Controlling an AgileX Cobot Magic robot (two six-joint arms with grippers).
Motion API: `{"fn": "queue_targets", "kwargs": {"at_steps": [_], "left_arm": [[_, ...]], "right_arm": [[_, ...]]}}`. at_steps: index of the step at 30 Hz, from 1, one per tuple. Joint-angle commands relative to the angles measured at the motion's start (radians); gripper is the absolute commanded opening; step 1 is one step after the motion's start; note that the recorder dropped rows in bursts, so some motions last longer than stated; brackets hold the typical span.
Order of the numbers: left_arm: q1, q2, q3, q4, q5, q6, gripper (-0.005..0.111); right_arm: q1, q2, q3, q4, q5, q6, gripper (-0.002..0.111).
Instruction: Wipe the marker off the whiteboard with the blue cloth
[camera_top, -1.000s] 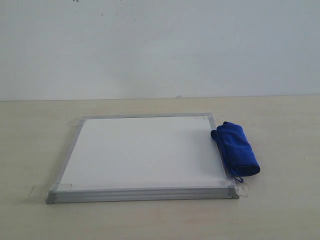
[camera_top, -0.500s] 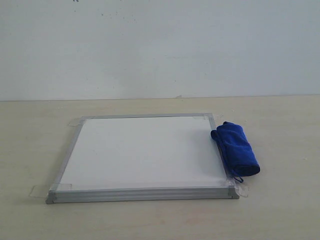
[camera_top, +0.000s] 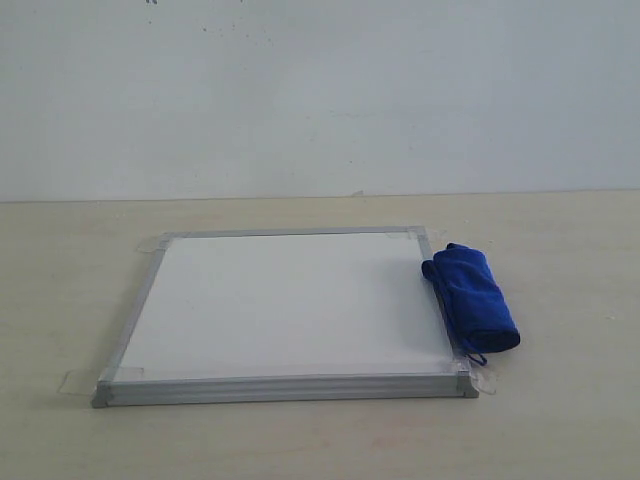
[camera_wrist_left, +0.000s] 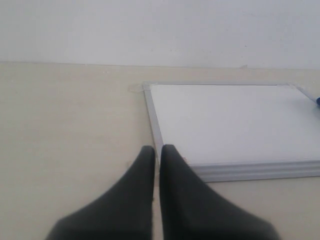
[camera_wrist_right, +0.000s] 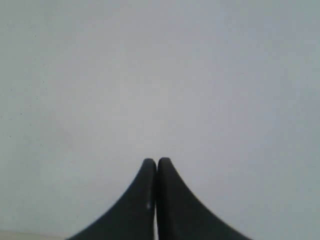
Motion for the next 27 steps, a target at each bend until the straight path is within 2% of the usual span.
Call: {"fn": "queue_targets", "kwargs": {"at_steps": [1, 4, 7, 10, 12, 17, 27], "left_arm": [[0.003, -0.003, 0.004, 0.005, 0.001, 0.005, 0.004], [0.003, -0.003, 0.004, 0.005, 0.001, 0.005, 0.004], [0.003, -0.003, 0.004, 0.005, 0.001, 0.005, 0.004], [0.003, -0.003, 0.004, 0.005, 0.001, 0.005, 0.004], [0.003, -0.003, 0.004, 0.005, 0.001, 0.005, 0.004], [0.003, -0.003, 0.004, 0.005, 0.001, 0.005, 0.004], [0.003, -0.003, 0.004, 0.005, 0.001, 0.005, 0.004]], "right_arm": [[-0.032, -0.067, 0.025, 0.003, 0.23, 0.016, 0.0], [-0.032, -0.093, 0.138, 0.003, 0.17, 0.016, 0.0], [-0.032, -0.098, 0.31, 0.004, 0.0, 0.075, 0.0], [-0.028, -0.098, 0.381, 0.004, -0.099, 0.096, 0.0], [-0.028, -0.098, 0.381, 0.004, -0.01, 0.104, 0.0], [-0.028, -0.098, 0.381, 0.004, 0.037, 0.087, 0.0], [-0.028, -0.098, 0.381, 0.004, 0.242, 0.087, 0.0]]}}
